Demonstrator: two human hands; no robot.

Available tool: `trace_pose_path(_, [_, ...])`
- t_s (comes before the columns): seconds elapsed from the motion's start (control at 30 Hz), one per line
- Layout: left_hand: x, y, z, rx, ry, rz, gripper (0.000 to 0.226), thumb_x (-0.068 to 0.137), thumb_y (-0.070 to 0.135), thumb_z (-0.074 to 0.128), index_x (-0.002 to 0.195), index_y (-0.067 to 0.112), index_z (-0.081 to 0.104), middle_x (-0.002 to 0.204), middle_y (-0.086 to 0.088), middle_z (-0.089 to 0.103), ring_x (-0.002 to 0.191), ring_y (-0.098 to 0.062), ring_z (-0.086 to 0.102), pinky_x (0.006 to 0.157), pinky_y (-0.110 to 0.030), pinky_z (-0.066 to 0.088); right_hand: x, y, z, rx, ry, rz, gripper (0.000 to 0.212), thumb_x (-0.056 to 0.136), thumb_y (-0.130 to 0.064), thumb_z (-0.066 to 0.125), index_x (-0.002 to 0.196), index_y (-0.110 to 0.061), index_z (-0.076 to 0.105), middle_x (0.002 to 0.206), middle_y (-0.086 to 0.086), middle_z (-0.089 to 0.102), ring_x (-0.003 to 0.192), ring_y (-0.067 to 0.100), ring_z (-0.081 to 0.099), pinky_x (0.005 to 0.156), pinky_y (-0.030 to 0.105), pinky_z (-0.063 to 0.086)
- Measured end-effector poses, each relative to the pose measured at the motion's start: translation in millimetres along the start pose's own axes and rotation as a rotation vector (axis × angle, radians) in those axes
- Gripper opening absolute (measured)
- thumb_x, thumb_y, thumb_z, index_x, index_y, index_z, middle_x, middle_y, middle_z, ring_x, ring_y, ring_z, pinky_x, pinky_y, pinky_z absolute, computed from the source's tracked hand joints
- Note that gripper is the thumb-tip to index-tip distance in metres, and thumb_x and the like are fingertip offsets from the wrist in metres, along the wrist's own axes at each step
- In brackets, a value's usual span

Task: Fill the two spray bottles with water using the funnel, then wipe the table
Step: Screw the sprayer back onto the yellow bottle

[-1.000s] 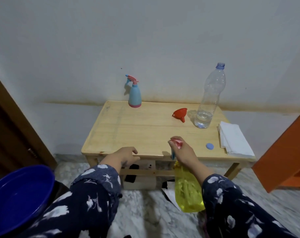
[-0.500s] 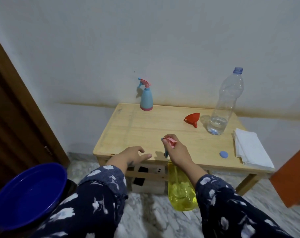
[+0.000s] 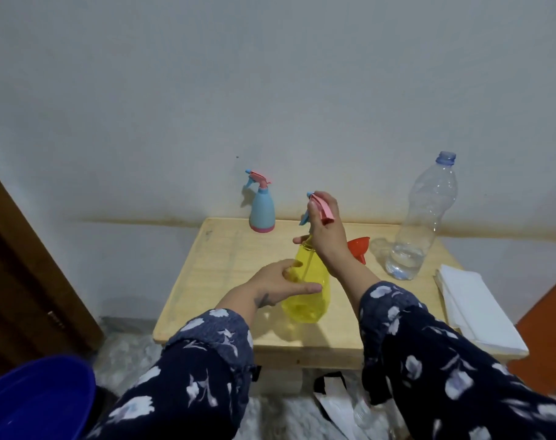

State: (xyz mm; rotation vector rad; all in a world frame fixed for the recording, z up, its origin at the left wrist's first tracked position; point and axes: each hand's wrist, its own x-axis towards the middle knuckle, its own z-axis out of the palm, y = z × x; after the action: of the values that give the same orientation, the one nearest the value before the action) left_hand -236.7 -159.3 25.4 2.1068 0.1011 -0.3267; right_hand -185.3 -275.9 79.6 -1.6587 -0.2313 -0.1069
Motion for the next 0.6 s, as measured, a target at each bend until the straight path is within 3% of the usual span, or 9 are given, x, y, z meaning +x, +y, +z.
trace_pose_path(0.1, [22,3,-12,-0.028,0.139,0.027,0.086,0.064,0.055,0.083,0.137,0.023,0.049,0.129,0.001,0.056,0.111,-0.016,0.056,0.088,-0.031,0.051,23,2,7,-0.098,-0.027,0.007,0.052,0.094,-0.047,0.050,0.141,-0.037,0.030,0.140,-0.004,0.042,0.117,0.021,0.053,0.098,0.044,0.048])
trace_pose_path(0.17, [37,4,-21,-0.011,0.235,0.027,0.086,0.063,0.057,0.082,0.135,0.024,0.049,0.128,0.001,0.057,0.112,-0.017,0.057,0.092,-0.033,0.050,36,9,10,-0.213,-0.056,0.142,0.077,0.087,-0.047,0.061,0.149,-0.028,0.019,0.151,0.002,0.031,0.131,0.024,0.042,0.098,0.036,0.040])
trace_pose_path(0.27, [58,7,-27,0.030,0.345,0.015,0.080,0.066,0.059,0.078,0.133,0.027,0.049,0.123,0.005,0.060,0.108,-0.019,0.060,0.085,-0.031,0.050,45,23,16,-0.212,-0.065,0.410,0.092,0.076,-0.052,0.071,0.147,-0.023,0.022,0.141,0.007,0.044,0.119,0.027,0.049,0.082,0.036,0.039])
trace_pose_path(0.43, [99,3,-30,0.052,0.363,0.043,0.081,0.069,0.050,0.079,0.138,0.026,0.044,0.134,0.001,0.056,0.118,-0.022,0.057,0.089,-0.032,0.048,66,52,23,-0.300,0.062,0.343,0.073,0.065,-0.052,0.079,0.127,-0.022,0.052,0.115,0.007,0.065,0.097,0.024,0.063,0.073,0.035,0.052])
trace_pose_path(0.5, [116,-1,-29,-0.001,0.311,0.056,0.082,0.069,0.048,0.081,0.138,0.022,0.045,0.134,-0.001,0.054,0.118,-0.022,0.055,0.091,-0.035,0.049,80,60,19,-0.340,0.057,0.340,0.076,0.065,-0.049,0.081,0.131,-0.022,0.053,0.117,0.008,0.066,0.103,0.025,0.063,0.081,0.038,0.054])
trace_pose_path(0.6, [141,-2,-29,-0.074,0.258,0.095,0.068,0.080,0.033,0.077,0.137,0.015,0.046,0.124,0.000,0.055,0.106,-0.015,0.053,0.083,-0.025,0.042,104,70,8,-0.372,0.044,0.309,0.076,0.067,-0.040,0.083,0.134,-0.021,0.052,0.117,0.008,0.065,0.107,0.023,0.061,0.093,0.042,0.051])
